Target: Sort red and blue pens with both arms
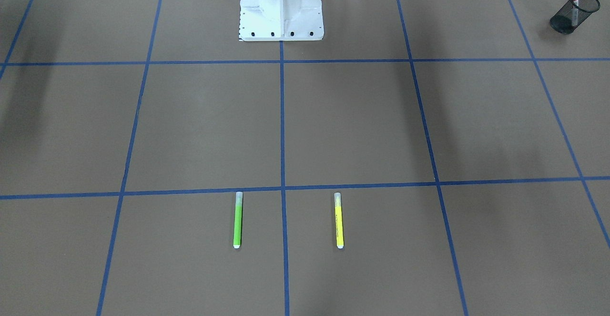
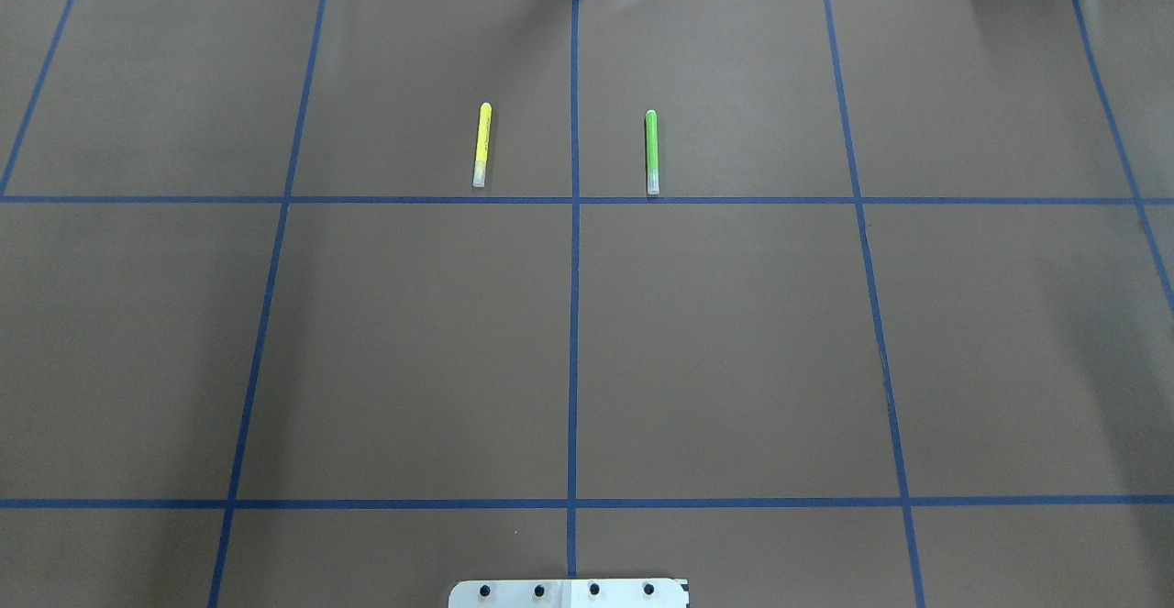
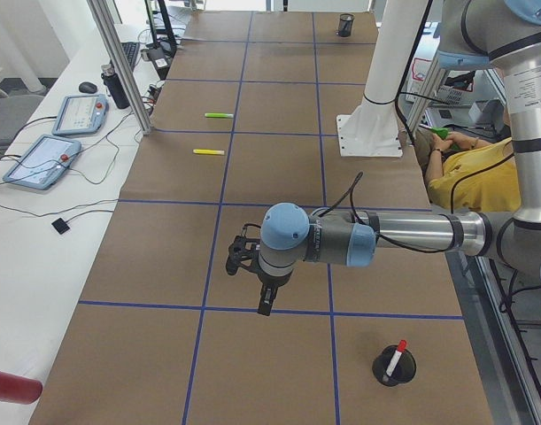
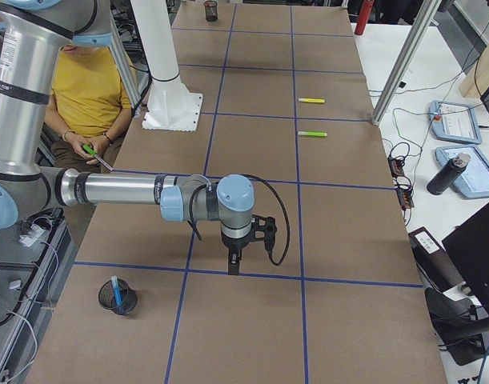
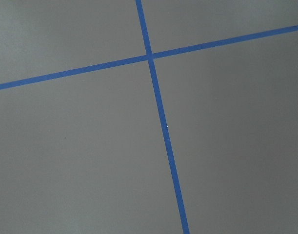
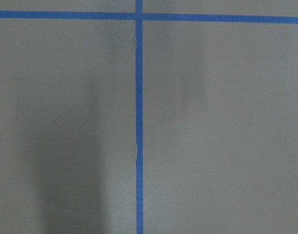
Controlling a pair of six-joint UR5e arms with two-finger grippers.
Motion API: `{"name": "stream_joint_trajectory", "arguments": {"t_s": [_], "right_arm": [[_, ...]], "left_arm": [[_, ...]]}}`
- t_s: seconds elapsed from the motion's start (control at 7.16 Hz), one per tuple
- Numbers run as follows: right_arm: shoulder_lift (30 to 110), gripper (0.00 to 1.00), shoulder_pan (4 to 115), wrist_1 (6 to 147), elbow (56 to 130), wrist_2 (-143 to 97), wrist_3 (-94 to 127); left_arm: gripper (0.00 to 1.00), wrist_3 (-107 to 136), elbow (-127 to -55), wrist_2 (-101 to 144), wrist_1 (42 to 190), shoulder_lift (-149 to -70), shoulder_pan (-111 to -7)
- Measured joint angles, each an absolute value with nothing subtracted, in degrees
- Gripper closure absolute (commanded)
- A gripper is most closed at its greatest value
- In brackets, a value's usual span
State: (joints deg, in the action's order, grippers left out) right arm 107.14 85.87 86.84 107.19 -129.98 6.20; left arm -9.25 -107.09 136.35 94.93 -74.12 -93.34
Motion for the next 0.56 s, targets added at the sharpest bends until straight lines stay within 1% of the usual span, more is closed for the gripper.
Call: {"name": "stream_joint_trajectory", "arguments": {"t_s": [0.56], "right_arm": [[107.1,0.0,85.9,86.8,107.1,-130.3,6.4]], "left_arm": [[0.0,-9.3,-107.1,136.3,94.9,-74.1,-93.3]]}}
